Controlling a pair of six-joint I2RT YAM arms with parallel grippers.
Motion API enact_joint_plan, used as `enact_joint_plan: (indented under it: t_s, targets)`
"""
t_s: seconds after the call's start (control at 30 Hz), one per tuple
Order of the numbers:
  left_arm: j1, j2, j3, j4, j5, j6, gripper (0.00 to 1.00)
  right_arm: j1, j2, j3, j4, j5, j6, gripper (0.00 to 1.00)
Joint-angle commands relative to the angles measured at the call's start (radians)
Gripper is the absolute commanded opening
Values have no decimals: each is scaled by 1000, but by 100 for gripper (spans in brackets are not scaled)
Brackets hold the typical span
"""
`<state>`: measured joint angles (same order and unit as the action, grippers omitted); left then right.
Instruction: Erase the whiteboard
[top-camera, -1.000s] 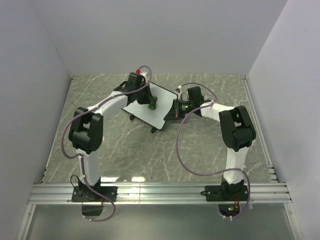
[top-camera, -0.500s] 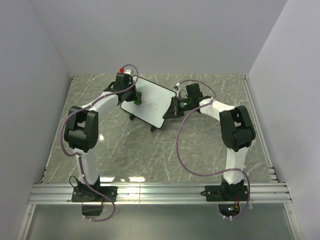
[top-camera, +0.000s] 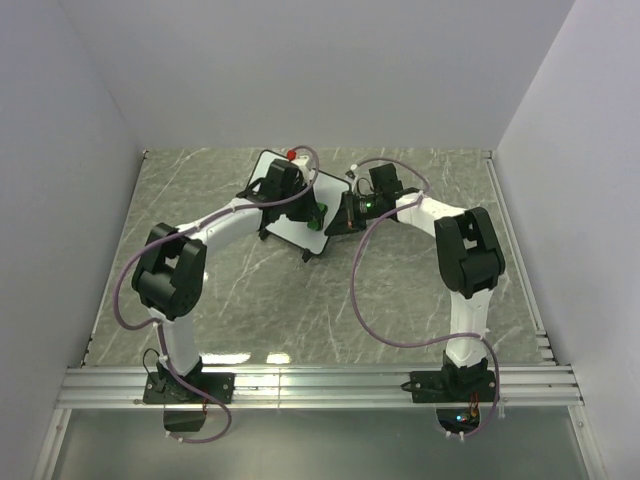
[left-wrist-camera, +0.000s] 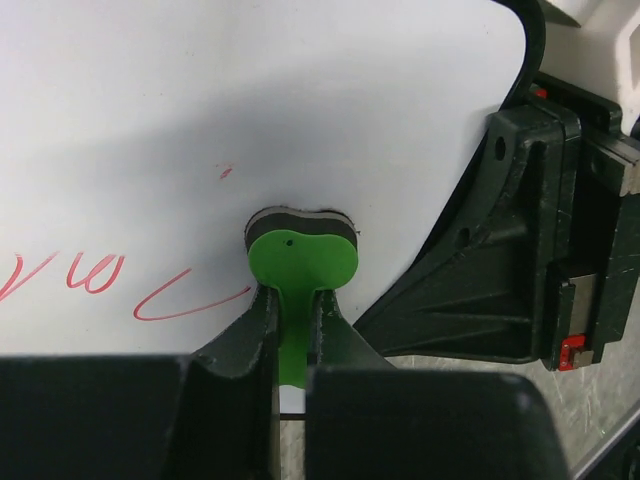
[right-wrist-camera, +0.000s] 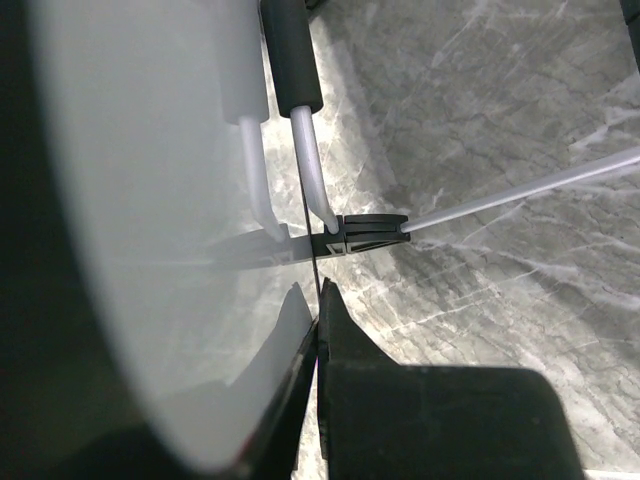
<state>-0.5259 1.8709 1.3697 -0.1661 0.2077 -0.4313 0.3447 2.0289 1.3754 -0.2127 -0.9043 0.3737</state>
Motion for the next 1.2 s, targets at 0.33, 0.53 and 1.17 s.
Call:
enact_joint_plan:
  t_s: [0.33,0.53,1.17]
  targets:
    - [90,209,290,-259,-165,-24,0,59,16,5,-134,-44,33,0]
    - [110,277,393,-282,-205,-41,0,57,27,-5,-95,-110,60,0]
    - [294,404,509,-269,-266,-170,0,91,19,11,-62,-133,151,0]
